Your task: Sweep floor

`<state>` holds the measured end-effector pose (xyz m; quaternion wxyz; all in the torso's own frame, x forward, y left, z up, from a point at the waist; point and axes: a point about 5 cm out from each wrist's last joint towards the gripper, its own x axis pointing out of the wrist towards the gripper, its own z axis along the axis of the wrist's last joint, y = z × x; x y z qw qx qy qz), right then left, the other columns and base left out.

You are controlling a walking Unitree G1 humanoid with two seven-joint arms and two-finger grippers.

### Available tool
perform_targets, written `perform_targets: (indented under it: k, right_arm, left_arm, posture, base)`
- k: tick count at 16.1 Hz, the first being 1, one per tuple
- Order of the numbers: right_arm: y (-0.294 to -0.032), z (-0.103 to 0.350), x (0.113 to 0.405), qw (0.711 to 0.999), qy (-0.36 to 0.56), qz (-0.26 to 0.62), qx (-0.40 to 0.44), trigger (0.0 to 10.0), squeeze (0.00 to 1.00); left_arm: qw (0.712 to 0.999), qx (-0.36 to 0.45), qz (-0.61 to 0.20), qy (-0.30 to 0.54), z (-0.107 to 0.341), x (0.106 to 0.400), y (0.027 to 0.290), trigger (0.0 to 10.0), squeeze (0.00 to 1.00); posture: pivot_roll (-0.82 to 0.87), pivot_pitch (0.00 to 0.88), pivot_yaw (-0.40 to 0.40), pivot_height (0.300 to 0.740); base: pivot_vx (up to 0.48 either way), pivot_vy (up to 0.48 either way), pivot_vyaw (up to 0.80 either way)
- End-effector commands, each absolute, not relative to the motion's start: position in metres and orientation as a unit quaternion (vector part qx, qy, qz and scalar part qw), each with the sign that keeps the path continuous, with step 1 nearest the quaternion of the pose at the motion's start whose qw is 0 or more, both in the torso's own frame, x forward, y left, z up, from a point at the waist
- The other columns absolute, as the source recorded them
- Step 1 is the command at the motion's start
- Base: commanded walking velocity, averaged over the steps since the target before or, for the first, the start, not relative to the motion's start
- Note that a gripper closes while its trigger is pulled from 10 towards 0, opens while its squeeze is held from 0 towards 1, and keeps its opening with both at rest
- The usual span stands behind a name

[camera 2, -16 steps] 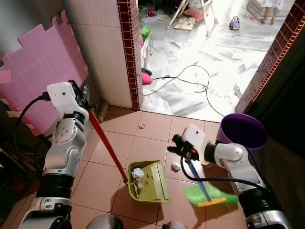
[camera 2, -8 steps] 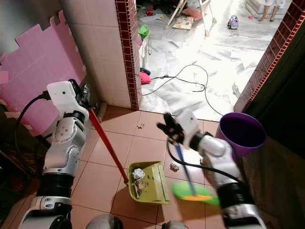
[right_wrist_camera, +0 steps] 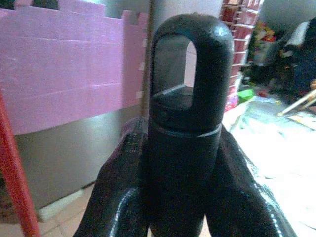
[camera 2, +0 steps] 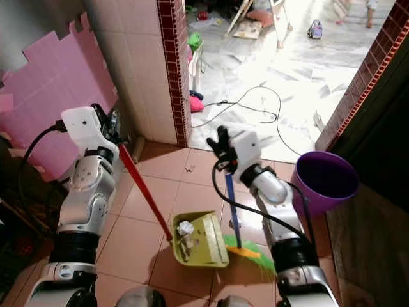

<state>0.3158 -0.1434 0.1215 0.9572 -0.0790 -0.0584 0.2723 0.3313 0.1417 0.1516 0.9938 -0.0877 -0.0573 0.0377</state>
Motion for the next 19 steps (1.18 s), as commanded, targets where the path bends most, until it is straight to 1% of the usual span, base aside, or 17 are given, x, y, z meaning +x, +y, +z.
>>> perform_targets:
  k: [1,4,7,10,12,13,14,15,16,17,18,19]
  right_arm:
    - [-0.149,0.146,0.317,0.954,-0.120,0.256,-0.100,10.0,0.00]
    - [-0.164,0.156,0.317,0.964,-0.148,0.188,-0.116,10.0,0.00]
    - [-0.171,0.167,0.319,0.962,-0.171,0.157,-0.145,10.0,0.00]
    - [-0.171,0.163,0.322,0.964,-0.145,0.167,-0.145,10.0,0.00]
    - [-0.169,0.153,0.323,0.968,-0.108,0.198,-0.112,10.0,0.00]
    - [-0.171,0.149,0.321,0.965,-0.100,0.217,-0.108,10.0,0.00]
    - [-0.175,0.147,0.320,0.966,-0.094,0.215,-0.109,10.0,0.00]
    - [-0.182,0.147,0.319,0.969,-0.098,0.194,-0.121,10.0,0.00]
    - [-0.197,0.150,0.318,0.973,-0.110,0.138,-0.148,10.0,0.00]
    - [-0.215,0.152,0.317,0.979,-0.115,0.063,-0.155,10.0,0.00]
    - [-0.225,0.153,0.315,0.978,-0.115,0.014,-0.172,10.0,0.00]
    - [-0.229,0.151,0.312,0.977,-0.112,-0.007,-0.183,10.0,0.00]
  left_arm:
    - [0.992,-0.094,0.029,-0.083,0.163,0.332,0.139,10.0,0.00]
    - [0.991,-0.095,0.021,-0.088,0.166,0.334,0.136,10.0,0.00]
    - [0.991,-0.090,0.016,-0.099,0.172,0.335,0.133,10.0,0.00]
    - [0.989,-0.092,0.030,-0.116,0.185,0.339,0.141,10.0,0.00]
    - [0.986,-0.095,0.040,-0.131,0.194,0.344,0.149,10.0,0.00]
    - [0.985,-0.094,0.046,-0.137,0.199,0.346,0.154,10.0,0.00]
    - [0.985,-0.093,0.048,-0.139,0.200,0.347,0.156,10.0,0.00]
    - [0.985,-0.093,0.050,-0.137,0.198,0.347,0.158,10.0,0.00]
    - [0.986,-0.093,0.052,-0.130,0.194,0.347,0.160,10.0,0.00]
    - [0.987,-0.093,0.053,-0.121,0.187,0.345,0.160,10.0,0.00]
    - [0.988,-0.094,0.052,-0.115,0.182,0.344,0.159,10.0,0.00]
    - [0.988,-0.097,0.051,-0.111,0.180,0.344,0.158,10.0,0.00]
  posture:
    - [-0.11,0.000,0.042,0.740]
    - [-0.12,0.000,0.052,0.740]
    - [-0.13,0.000,0.057,0.740]
    - [-0.13,0.000,0.055,0.740]
    - [-0.12,0.000,0.051,0.740]
    - [-0.12,0.000,0.048,0.740]
    - [-0.12,0.000,0.047,0.740]
    - [-0.12,0.000,0.045,0.740]
    - [-0.13,0.000,0.045,0.740]
    - [-0.13,0.000,0.046,0.740]
    - [-0.13,0.000,0.046,0.740]
    - [-0.14,0.000,0.051,0.740]
  base:
    - [0.000,0.000,0.00]
    - [0.000,0.000,0.00]
    - [0.000,0.000,0.00]
    - [0.000,0.000,0.00]
    - [0.000,0.000,0.00]
    - [0.000,0.000,0.00]
    - [0.000,0.000,0.00]
    - [0.000,0.000,0.00]
    - [0.000,0.000,0.00]
    - [0.000,0.000,0.00]
    - [0.000,0.000,0.00]
    - [0.000,0.000,0.00]
